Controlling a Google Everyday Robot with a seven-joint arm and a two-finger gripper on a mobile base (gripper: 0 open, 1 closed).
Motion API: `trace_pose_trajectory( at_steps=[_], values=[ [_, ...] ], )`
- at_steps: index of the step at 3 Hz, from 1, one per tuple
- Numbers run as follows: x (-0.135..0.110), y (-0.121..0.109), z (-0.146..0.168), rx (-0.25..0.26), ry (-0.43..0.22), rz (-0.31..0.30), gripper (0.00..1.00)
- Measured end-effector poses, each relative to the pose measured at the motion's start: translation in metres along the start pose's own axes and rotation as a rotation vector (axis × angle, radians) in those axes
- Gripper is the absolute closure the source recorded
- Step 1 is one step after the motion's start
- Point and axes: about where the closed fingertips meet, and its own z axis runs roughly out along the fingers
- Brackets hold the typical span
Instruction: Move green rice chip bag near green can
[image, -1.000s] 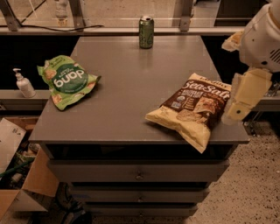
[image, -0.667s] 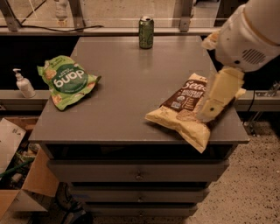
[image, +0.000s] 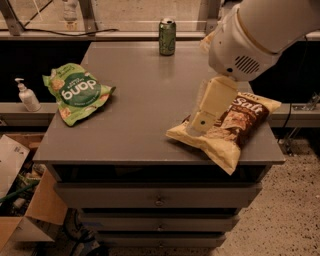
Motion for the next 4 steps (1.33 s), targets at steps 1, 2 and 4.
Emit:
trace_pose_trajectory(
  at_steps=[1,2,4],
  values=[
    [-0.015,0.002,0.018,0.003,-0.046,-0.003,0.00],
    [-0.037,0.004,0.059,-0.005,-0.127,0.032,0.00],
    [-0.090,-0.008,0.147,0.003,-0.278,0.119,0.00]
  ],
)
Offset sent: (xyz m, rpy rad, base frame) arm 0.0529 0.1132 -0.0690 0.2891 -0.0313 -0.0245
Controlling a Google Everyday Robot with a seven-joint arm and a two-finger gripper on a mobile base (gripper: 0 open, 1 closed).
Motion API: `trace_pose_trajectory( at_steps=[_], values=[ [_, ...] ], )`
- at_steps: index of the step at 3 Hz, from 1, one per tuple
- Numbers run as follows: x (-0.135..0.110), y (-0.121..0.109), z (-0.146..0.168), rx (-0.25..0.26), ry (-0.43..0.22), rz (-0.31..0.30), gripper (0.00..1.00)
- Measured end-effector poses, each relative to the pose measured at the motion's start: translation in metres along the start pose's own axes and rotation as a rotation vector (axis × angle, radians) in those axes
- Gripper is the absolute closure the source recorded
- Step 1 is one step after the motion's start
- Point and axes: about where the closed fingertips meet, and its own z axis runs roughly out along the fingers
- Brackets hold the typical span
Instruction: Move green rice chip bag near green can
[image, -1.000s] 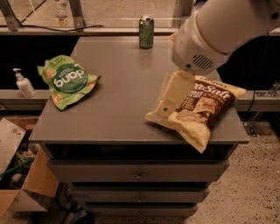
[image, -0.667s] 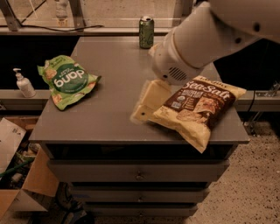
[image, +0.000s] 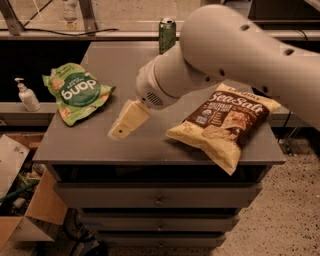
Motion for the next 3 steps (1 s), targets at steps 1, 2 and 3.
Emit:
trace_pose_trajectory(
  at_steps=[1,2,3],
  values=[
    [-0.0160,-0.0077,0.0360,0.021,-0.058,0.039,0.00],
    [-0.0161,-0.0076,0.0360,0.021,-0.059,0.039,0.00],
    [-0.0177,-0.0135,0.0456,0.056,-0.086,0.060,0.00]
  ],
)
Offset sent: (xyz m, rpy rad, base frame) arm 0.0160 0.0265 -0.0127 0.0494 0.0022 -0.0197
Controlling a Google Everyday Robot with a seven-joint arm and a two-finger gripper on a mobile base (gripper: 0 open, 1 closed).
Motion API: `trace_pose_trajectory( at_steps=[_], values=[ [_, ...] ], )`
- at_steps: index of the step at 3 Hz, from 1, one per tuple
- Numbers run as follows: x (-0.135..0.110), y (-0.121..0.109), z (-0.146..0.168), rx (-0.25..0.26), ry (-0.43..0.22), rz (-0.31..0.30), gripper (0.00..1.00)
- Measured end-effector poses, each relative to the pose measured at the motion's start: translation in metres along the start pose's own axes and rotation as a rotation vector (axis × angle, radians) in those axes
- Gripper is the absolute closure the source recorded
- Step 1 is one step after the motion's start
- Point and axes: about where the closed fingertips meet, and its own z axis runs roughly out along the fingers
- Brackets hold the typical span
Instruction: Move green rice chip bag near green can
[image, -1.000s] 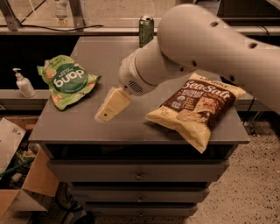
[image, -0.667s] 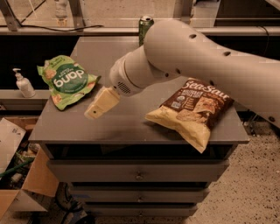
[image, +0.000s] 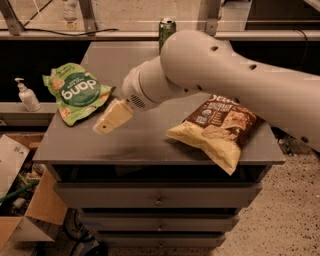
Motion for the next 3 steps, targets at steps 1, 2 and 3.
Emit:
trace_pose_trajectory(
  at_steps=[1,2,3],
  values=[
    [0.000,-0.019,0.026,0.057,-0.043,0.046,0.00],
    [-0.005,-0.040,0.061,0.082,-0.071,0.081,0.00],
    [-0.014,-0.052,0.100,0.070,-0.085,0.099,0.00]
  ],
)
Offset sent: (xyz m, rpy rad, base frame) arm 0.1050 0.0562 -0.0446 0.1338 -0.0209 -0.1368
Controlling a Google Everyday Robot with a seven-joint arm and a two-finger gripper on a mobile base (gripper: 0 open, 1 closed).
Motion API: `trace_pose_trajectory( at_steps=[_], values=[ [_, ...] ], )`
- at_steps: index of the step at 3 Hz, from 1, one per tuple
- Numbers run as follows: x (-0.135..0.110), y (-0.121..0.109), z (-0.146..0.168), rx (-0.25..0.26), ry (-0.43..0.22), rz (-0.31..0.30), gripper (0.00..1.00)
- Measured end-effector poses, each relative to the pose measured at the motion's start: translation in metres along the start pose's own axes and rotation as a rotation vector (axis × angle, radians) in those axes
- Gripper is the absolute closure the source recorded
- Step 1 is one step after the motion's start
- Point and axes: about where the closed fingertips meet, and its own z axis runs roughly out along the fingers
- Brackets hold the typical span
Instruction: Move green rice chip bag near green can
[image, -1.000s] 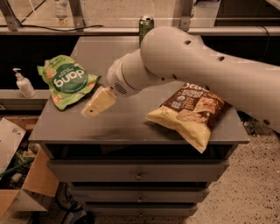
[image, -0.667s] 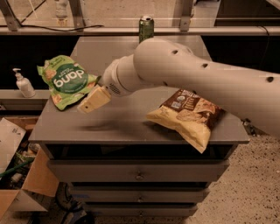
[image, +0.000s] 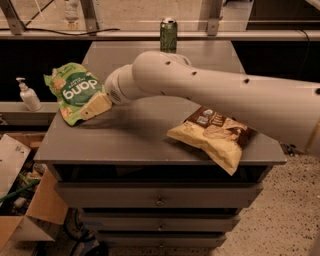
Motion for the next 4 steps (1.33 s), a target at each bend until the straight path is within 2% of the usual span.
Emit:
trace_pose_trajectory(
  at_steps=[1,2,4],
  values=[
    [-0.006,-0.001,0.037,-0.032,-0.004,0.025,0.00],
    [-0.013,0.003,0.060,-0.070,-0.010,0.037,0.16],
    [-0.010,0.009,0.069,-0.100,0.000,0.061,0.64]
  ],
)
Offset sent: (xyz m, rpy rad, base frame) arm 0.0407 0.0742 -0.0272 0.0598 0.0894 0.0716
